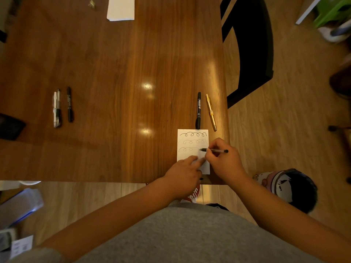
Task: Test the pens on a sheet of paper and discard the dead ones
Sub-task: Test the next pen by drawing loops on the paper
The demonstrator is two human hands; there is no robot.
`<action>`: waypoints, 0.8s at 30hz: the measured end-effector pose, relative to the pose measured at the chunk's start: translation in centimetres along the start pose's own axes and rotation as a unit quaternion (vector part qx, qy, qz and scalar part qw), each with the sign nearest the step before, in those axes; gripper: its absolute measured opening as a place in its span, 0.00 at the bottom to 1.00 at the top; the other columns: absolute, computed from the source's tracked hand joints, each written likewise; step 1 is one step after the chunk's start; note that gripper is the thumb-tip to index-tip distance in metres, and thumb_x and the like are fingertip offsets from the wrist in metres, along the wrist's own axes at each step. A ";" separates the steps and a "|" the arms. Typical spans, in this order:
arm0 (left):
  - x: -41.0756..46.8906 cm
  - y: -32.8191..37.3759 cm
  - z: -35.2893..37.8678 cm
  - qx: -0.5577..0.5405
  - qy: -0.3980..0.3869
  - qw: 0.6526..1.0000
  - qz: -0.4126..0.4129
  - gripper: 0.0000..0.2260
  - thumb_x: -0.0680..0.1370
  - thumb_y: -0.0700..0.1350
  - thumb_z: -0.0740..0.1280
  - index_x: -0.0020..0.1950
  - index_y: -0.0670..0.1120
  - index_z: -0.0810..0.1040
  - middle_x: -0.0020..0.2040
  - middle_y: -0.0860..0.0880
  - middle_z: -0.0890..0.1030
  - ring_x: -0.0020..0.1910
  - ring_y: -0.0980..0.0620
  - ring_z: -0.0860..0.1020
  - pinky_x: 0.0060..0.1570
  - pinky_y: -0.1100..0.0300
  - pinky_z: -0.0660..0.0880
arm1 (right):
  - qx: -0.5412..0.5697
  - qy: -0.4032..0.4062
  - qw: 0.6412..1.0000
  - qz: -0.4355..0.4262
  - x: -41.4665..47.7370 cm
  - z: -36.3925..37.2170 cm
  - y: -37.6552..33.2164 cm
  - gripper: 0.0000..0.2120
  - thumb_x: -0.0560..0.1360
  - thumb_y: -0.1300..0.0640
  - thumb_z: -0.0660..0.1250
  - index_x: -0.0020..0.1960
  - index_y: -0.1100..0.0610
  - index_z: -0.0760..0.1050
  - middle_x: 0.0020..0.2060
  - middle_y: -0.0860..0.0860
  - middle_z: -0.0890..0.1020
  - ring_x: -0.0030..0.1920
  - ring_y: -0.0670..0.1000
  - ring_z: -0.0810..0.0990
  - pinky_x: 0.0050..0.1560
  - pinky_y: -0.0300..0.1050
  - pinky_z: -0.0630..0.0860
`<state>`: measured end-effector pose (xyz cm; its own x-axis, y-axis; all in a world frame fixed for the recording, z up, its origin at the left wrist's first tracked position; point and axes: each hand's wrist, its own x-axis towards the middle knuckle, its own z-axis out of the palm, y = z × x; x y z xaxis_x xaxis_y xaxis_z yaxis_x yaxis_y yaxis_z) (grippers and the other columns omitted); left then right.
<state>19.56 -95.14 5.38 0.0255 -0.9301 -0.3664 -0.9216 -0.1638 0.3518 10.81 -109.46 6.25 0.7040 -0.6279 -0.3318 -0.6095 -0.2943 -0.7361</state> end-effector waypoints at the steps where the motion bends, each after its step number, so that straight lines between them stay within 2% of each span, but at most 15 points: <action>1: 0.0 0.1 0.0 0.003 0.001 1.000 0.000 0.17 0.83 0.51 0.57 0.64 0.44 0.77 0.78 0.44 0.57 0.75 0.42 0.57 0.66 0.48 0.66 | 0.002 -0.002 1.000 0.000 -0.1 0.0 0.1 0.10 0.76 0.57 0.68 0.43 0.45 0.70 0.39 0.38 0.75 0.40 0.39 0.76 0.36 0.33 0.72; 4: 0.1 0.2 0.1 0.013 0.007 1.000 0.004 0.17 0.83 0.50 0.56 0.63 0.43 0.77 0.78 0.43 0.58 0.74 0.42 0.58 0.66 0.47 0.65 | 0.012 -0.010 1.000 -0.004 -0.2 0.1 0.3 0.07 0.76 0.58 0.68 0.44 0.49 0.72 0.40 0.41 0.77 0.42 0.41 0.77 0.38 0.33 0.73; 8: 0.2 0.2 0.5 0.019 0.010 1.000 0.008 0.18 0.83 0.51 0.55 0.64 0.44 0.77 0.78 0.42 0.57 0.76 0.43 0.55 0.72 0.48 0.58 | 0.013 -0.019 1.000 -0.008 0.0 0.3 -0.1 0.08 0.77 0.57 0.68 0.45 0.47 0.71 0.42 0.45 0.79 0.41 0.41 0.77 0.39 0.34 0.74; 11: 0.2 0.2 0.6 0.016 0.011 1.000 0.006 0.18 0.83 0.52 0.55 0.65 0.44 0.76 0.79 0.41 0.56 0.77 0.43 0.54 0.74 0.48 0.55 | 0.016 -0.012 1.000 -0.009 0.2 0.3 -0.2 0.08 0.77 0.57 0.68 0.45 0.46 0.71 0.42 0.44 0.78 0.40 0.40 0.76 0.38 0.33 0.73; 14: 0.3 0.2 0.5 0.011 0.006 1.000 0.005 0.18 0.83 0.52 0.55 0.66 0.44 0.76 0.79 0.42 0.56 0.77 0.43 0.54 0.73 0.49 0.58 | 0.021 -0.003 1.000 -0.002 0.3 0.2 0.0 0.07 0.77 0.57 0.67 0.45 0.46 0.71 0.43 0.43 0.78 0.40 0.39 0.75 0.38 0.35 0.74; 17: 0.3 0.2 0.4 0.002 0.003 1.000 0.002 0.19 0.83 0.53 0.54 0.67 0.44 0.75 0.79 0.43 0.57 0.77 0.43 0.55 0.71 0.48 0.61 | 0.014 0.006 1.000 -0.005 0.3 -0.2 0.0 0.10 0.77 0.57 0.68 0.43 0.44 0.70 0.40 0.37 0.76 0.40 0.38 0.76 0.33 0.29 0.71; 20: 0.3 0.3 0.4 -0.001 0.001 1.000 -0.003 0.19 0.83 0.53 0.55 0.67 0.44 0.75 0.79 0.44 0.56 0.76 0.43 0.55 0.70 0.48 0.62 | 0.004 0.013 1.000 -0.011 0.1 -0.5 0.0 0.12 0.77 0.57 0.68 0.41 0.43 0.69 0.38 0.36 0.75 0.39 0.38 0.76 0.28 0.26 0.70; 24: 0.5 0.4 0.6 -0.002 0.007 1.000 -0.004 0.19 0.83 0.53 0.55 0.65 0.44 0.76 0.79 0.43 0.56 0.76 0.42 0.56 0.71 0.47 0.61 | -0.008 0.016 1.000 -0.006 0.0 -0.9 0.3 0.12 0.77 0.56 0.68 0.41 0.43 0.68 0.38 0.38 0.76 0.39 0.41 0.77 0.32 0.29 0.68</action>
<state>18.92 -95.46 4.82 0.0385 -0.9329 -0.3581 -0.9200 -0.1730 0.3518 10.33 -110.17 6.56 0.6992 -0.6472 -0.3037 -0.6070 -0.3130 -0.7305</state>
